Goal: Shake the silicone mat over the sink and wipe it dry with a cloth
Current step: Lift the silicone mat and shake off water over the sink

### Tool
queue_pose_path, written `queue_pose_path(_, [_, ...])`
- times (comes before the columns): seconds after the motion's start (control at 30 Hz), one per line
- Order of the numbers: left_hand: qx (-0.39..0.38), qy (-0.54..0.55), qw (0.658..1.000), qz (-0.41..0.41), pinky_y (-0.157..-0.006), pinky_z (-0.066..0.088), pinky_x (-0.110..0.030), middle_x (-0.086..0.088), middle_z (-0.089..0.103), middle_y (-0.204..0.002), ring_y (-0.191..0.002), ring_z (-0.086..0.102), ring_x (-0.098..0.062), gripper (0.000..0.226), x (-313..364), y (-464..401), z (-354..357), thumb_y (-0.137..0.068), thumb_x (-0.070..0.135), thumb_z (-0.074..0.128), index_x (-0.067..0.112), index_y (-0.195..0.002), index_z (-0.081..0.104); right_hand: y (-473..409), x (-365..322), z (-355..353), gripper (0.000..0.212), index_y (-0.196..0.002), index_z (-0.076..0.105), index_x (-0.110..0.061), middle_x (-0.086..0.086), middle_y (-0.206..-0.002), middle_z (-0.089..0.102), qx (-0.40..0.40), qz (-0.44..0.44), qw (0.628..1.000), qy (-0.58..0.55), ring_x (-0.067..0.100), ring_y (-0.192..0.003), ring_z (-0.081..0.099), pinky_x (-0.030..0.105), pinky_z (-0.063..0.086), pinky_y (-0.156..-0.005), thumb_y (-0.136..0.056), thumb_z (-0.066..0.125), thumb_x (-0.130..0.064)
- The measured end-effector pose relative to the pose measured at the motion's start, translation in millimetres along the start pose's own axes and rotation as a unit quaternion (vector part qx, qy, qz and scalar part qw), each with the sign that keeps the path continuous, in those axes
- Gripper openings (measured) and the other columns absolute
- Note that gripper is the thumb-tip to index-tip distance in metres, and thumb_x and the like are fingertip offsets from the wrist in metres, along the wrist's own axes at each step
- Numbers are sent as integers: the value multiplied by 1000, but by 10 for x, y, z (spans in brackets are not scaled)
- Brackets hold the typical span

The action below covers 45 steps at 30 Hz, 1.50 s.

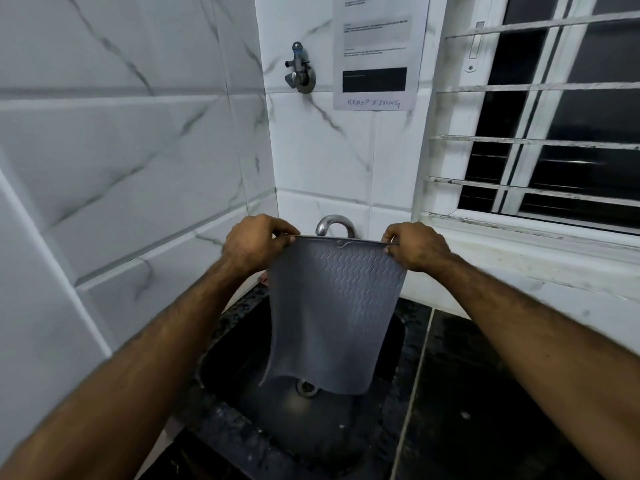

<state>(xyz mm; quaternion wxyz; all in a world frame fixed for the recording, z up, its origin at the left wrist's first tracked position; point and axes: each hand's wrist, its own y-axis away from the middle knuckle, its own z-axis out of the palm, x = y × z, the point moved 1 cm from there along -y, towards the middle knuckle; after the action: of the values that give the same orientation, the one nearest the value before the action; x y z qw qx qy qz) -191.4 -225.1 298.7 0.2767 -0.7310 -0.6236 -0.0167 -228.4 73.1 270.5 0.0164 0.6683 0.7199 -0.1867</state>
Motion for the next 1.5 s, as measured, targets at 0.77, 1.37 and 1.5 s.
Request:
queue_pose_path(0.77, [-53, 109, 992, 29, -61, 41, -4, 26, 68, -70, -69, 62, 13, 16, 550, 757, 368, -76, 23, 71, 35, -87, 76, -399, -49, -31, 23, -94, 76, -21, -2, -106, 75, 67, -5, 982, -177, 20, -103, 67, 26, 50, -89, -90, 60, -5])
queue_pose_path(1.37, [-37, 151, 987, 52, -88, 53, -19, 16, 73, -99, -87, 67, -3, 45, 1111, 1055, 537, -78, 26, 69, 33, -123, 69, -558, -263, -282, 19, -92, 76, -21, -8, -86, 68, 90, -50, 976, -192, 11, -77, 60, 21, 43, -73, -91, 64, -7])
queue_pose_path(1.5, [-12, 172, 984, 51, -88, 55, -24, 11, 68, -104, -89, 65, -8, 44, 1137, 1164, 657, -78, 21, 67, 32, -120, 66, -584, -394, -308, 20, -92, 76, -22, -10, -89, 68, 101, -86, 975, -180, 9, -78, 60, 22, 45, -74, -91, 63, -7])
